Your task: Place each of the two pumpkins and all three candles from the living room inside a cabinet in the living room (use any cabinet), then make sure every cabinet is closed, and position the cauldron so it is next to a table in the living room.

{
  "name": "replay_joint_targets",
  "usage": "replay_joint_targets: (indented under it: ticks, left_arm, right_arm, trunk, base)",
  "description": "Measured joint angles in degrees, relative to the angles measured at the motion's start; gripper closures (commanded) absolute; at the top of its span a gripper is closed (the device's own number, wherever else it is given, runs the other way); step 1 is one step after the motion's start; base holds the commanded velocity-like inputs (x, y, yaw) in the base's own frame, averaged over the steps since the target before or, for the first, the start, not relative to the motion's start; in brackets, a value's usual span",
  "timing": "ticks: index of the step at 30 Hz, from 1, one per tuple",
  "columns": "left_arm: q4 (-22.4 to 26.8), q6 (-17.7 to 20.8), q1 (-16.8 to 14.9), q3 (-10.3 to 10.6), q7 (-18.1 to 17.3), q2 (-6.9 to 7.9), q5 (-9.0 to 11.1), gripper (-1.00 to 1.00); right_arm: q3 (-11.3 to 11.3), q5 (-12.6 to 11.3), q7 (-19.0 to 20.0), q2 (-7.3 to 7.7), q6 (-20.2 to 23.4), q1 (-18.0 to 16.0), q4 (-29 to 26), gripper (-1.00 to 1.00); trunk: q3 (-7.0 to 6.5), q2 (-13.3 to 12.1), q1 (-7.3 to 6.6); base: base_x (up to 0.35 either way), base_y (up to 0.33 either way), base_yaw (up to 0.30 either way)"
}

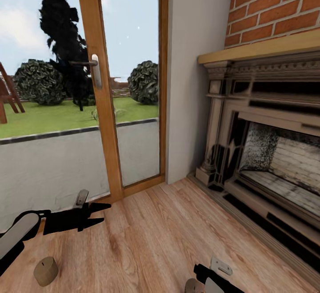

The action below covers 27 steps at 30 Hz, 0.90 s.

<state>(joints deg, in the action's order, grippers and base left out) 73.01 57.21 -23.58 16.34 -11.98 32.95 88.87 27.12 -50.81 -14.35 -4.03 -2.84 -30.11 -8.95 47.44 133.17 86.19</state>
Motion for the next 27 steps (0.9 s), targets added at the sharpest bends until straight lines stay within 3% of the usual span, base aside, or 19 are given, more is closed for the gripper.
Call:
replay_joint_targets:
  ticks: [27]
  left_arm:
    - [0.0,0.0,0.0,-0.1,0.0,0.06,0.2,-1.00]
  right_arm:
    - [0.0,0.0,0.0,-0.01,0.0,0.0,0.0,-1.00]
  trunk:
    - [4.93,10.1,5.55]
  base:
    - [0.000,0.000,0.000]
